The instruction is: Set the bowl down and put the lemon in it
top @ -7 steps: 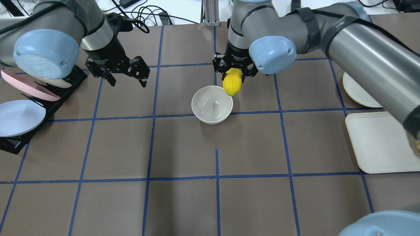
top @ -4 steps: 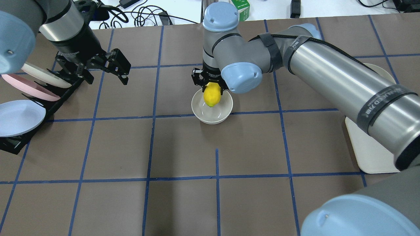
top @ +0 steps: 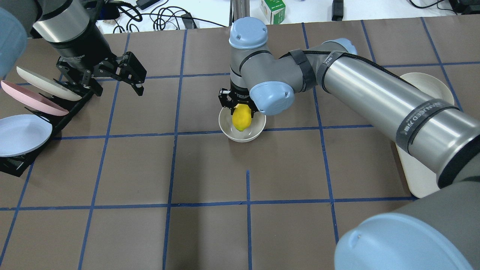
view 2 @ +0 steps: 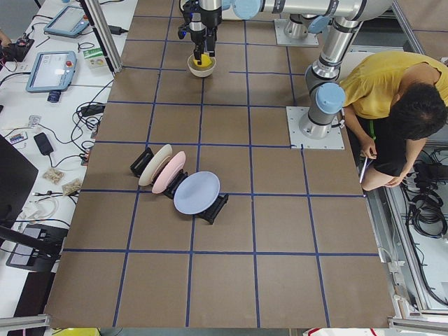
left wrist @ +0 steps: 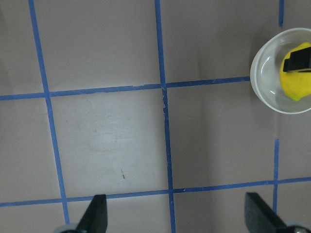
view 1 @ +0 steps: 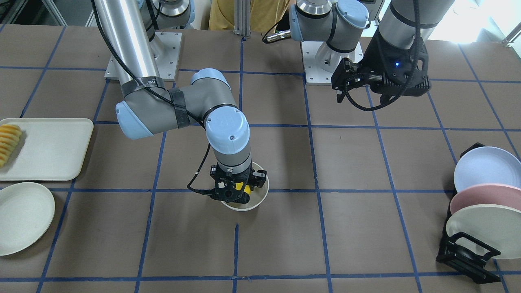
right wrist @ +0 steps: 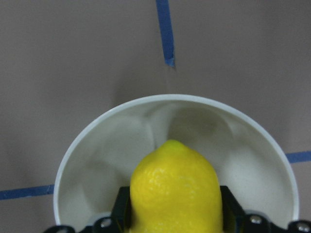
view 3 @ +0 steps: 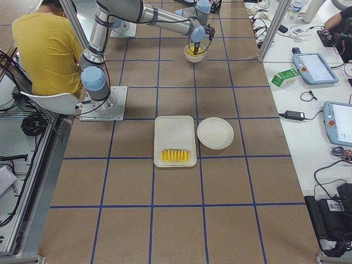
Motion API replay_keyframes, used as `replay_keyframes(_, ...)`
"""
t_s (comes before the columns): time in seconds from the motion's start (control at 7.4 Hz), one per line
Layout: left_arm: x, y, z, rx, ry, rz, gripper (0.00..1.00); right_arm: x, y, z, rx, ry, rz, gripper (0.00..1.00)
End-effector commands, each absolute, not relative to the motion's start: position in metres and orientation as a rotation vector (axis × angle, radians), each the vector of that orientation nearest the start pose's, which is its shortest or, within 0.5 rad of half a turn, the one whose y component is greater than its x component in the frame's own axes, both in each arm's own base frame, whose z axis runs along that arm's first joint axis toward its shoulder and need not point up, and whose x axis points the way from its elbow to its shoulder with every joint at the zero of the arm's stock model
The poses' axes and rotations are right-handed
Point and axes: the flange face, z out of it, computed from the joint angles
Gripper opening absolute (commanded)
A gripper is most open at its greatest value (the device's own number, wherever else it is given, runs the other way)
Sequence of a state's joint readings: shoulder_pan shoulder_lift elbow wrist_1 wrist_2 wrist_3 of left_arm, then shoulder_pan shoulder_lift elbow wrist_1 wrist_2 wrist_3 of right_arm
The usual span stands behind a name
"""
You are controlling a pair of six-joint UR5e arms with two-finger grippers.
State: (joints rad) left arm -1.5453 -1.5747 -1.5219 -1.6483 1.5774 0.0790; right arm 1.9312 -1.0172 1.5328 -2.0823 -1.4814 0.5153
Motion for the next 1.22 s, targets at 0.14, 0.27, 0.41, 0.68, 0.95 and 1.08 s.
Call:
replay_keyframes(0.14,-0.127,-0.492,0.502,0.091,3.129,0.046,1.00,0.369,-0.575,0.206,0.242,3.060,0.095,0.23)
replay_keyframes(0.27,-0.127,-0.492,0.502,0.091,3.130,0.044,1.00,0.368,-0.575,0.203,0.247,3.065,0.099,0.39)
replay_keyframes(0.41,-0.127,-0.490,0.504,0.091,3.129,0.039,1.00,0.367,-0.574,0.206,0.243,3.075,0.090,0.67)
replay_keyframes(0.68,-0.128,-0.489,0.502,0.091,3.132,0.039,1.00,0.357,-0.575,0.233,0.269,3.067,0.052,1.00)
replay_keyframes(0.95,-0.128,-0.489,0.503,0.092,3.138,0.036,1.00,0.337,-0.570,0.299,0.297,3.054,0.003,1.00)
replay_keyframes(1.08,-0.128,-0.489,0.504,0.092,3.138,0.034,1.00,0.302,-0.572,0.330,0.349,3.053,0.014,1.00)
